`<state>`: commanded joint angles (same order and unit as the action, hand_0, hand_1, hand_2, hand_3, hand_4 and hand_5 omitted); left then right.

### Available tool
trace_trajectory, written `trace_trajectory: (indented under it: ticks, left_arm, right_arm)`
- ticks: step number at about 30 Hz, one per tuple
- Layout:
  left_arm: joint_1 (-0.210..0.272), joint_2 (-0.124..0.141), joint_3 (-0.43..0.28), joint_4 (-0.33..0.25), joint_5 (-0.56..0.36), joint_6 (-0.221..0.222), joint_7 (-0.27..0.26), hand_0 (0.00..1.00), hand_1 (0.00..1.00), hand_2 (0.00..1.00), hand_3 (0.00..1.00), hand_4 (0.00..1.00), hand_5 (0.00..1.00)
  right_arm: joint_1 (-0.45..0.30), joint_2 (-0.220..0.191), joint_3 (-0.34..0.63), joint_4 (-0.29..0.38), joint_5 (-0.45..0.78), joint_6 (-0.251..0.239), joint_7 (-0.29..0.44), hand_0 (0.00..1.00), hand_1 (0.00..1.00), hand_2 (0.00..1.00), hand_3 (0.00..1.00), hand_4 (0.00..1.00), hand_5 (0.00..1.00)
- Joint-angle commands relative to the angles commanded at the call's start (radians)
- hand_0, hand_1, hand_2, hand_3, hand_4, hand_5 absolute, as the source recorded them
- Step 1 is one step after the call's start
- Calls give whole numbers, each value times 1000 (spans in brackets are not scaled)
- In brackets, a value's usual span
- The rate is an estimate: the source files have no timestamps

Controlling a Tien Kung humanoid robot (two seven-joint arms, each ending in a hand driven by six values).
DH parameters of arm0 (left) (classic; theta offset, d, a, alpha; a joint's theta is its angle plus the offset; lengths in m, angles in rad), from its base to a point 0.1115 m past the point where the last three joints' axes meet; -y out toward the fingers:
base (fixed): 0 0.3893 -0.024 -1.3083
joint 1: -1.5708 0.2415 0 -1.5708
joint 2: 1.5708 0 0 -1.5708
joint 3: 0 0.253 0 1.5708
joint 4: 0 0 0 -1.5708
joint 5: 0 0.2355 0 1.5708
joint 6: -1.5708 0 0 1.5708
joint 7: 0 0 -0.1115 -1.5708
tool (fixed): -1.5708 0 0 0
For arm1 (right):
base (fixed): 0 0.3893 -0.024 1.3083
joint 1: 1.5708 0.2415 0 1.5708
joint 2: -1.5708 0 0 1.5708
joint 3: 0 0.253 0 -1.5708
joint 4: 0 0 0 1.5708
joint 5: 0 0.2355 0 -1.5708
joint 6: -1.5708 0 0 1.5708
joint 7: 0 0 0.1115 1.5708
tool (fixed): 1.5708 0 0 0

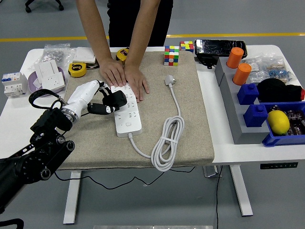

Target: Pick up the plug,place it near the board,insert it into the board,press the button

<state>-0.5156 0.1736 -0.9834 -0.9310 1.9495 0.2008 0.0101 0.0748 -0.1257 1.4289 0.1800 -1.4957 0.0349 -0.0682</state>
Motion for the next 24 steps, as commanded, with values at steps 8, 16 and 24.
trace_trajectory:
  ticks: [8,16,24]
  left_arm:
    - [-7,6,10,19,16,-2,2,653,674,445,431,486,2]
    - [-4,13,10,21,20,-7,5,649,678,456,438,483,2]
    - [-9,20,16,28,21,-9,5,648,681,465,449,496,2]
  right_arm:
    - [-1,1,4,0,-3,0,-2,832,760,755,787,998,833]
    - [3,-1,2,0,1,-1,0,832,759,756,786,998,833]
    - [2,-2,3,0,1,0,0,832,759,754,786,998,833]
